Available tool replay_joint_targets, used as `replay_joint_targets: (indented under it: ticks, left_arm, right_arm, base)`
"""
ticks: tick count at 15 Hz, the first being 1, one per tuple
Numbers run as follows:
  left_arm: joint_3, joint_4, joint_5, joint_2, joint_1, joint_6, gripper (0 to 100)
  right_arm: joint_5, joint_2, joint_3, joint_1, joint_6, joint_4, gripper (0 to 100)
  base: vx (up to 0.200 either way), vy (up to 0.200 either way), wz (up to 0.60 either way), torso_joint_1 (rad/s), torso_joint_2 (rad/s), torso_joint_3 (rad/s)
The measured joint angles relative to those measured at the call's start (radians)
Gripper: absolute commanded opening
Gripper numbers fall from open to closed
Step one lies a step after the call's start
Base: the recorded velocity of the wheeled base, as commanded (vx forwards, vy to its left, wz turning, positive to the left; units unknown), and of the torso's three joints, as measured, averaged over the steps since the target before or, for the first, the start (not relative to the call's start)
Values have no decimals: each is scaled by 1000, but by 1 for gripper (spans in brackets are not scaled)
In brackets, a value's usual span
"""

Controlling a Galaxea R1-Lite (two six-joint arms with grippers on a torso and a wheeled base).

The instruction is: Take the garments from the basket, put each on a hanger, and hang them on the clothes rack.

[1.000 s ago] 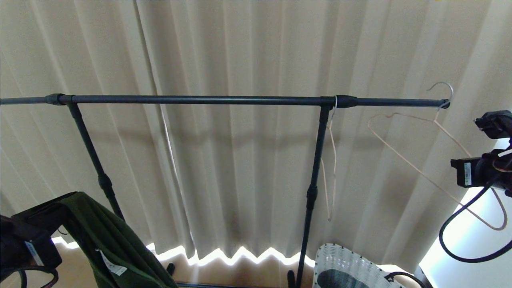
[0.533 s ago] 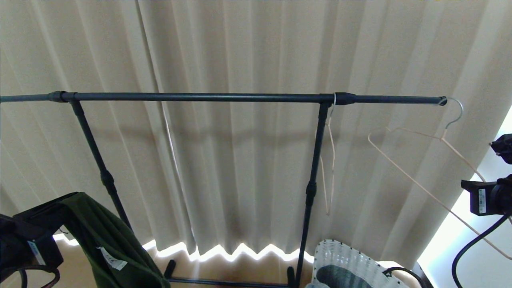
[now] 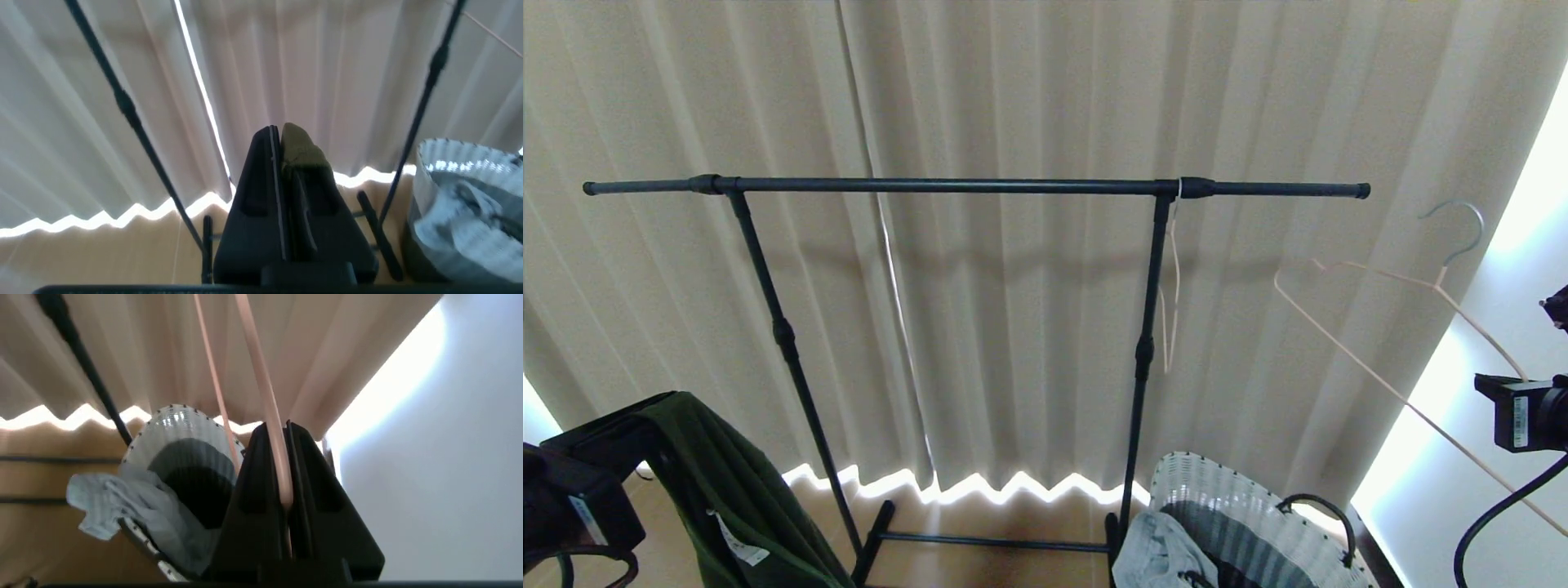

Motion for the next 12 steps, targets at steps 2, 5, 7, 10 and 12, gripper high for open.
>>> replay_joint_targets:
  ticks: [2,5,7,10,12]
  left_arm:
    - [11,1,0,-3,0,7,0]
    - [14,1,0,-7,0,13,0]
    - [14,1,0,-7,0,14,0]
    - [11,0,0,-8,0,11,0]
    - [8,1,0,-6,0,10,0]
  right_arm:
    - [18,-2,6,28,14,-67,0]
    - [61,-5,28,94,84,-170,0]
    - [63,-6,38,127,89,-178,0]
    - [63,-6,42,136,90,-178,0]
    - [66,-6,42,142,92,-178,0]
  base:
    - [0,0,0,0,0,0]
    - [0,0,0,0,0,0]
    - [0,0,0,0,0,0]
    - [0,0,0,0,0,0]
    - [0,100,0,-1,4,1]
